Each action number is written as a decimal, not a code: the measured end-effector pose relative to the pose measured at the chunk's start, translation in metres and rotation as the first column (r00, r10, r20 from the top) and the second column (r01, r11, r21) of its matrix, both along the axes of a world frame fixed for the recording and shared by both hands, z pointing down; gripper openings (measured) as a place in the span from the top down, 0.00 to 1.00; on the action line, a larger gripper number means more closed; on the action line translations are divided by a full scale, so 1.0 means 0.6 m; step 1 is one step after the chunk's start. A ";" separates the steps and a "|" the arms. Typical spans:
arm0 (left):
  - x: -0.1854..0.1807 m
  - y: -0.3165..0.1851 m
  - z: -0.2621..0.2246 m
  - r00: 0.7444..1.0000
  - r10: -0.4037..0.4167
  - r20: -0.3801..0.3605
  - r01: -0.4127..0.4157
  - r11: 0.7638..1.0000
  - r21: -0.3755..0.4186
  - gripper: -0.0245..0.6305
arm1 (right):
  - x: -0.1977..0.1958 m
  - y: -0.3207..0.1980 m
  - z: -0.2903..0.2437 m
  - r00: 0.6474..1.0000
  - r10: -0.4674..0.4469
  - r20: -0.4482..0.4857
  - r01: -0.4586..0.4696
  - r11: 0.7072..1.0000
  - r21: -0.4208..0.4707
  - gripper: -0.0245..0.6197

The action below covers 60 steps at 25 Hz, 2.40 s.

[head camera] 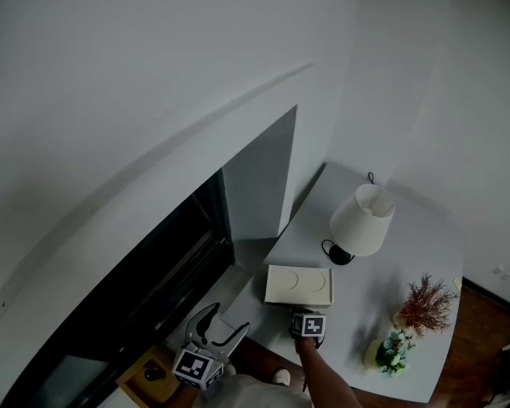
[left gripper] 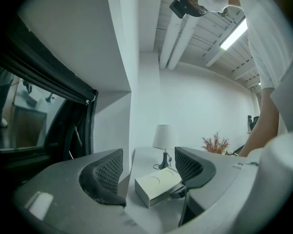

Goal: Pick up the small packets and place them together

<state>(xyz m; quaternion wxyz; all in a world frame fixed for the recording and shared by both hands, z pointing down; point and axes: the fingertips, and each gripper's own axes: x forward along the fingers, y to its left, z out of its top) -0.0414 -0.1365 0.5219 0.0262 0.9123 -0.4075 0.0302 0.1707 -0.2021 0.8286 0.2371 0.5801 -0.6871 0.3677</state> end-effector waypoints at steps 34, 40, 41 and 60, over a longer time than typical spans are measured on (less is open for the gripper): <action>0.078 -0.021 0.006 0.990 0.121 -0.073 -0.122 0.993 -0.002 0.48 | -0.007 0.142 -0.341 0.975 -0.170 0.140 0.051 0.792 0.608 0.79; 0.095 -0.027 -0.037 0.986 0.142 -0.089 -0.137 0.989 0.060 0.48 | 0.003 0.126 -0.490 0.987 -0.144 -0.064 0.141 0.621 0.771 0.79; 0.096 -0.027 -0.045 0.985 0.144 -0.090 -0.138 0.988 0.072 0.48 | 0.005 0.127 -0.503 0.987 -0.133 -0.094 0.156 0.609 0.778 0.79; 0.074 -0.048 -0.030 0.994 0.043 -0.096 -0.039 0.998 0.043 0.40 | 0.114 0.164 -0.558 0.987 0.134 -0.083 -0.008 0.571 0.821 0.38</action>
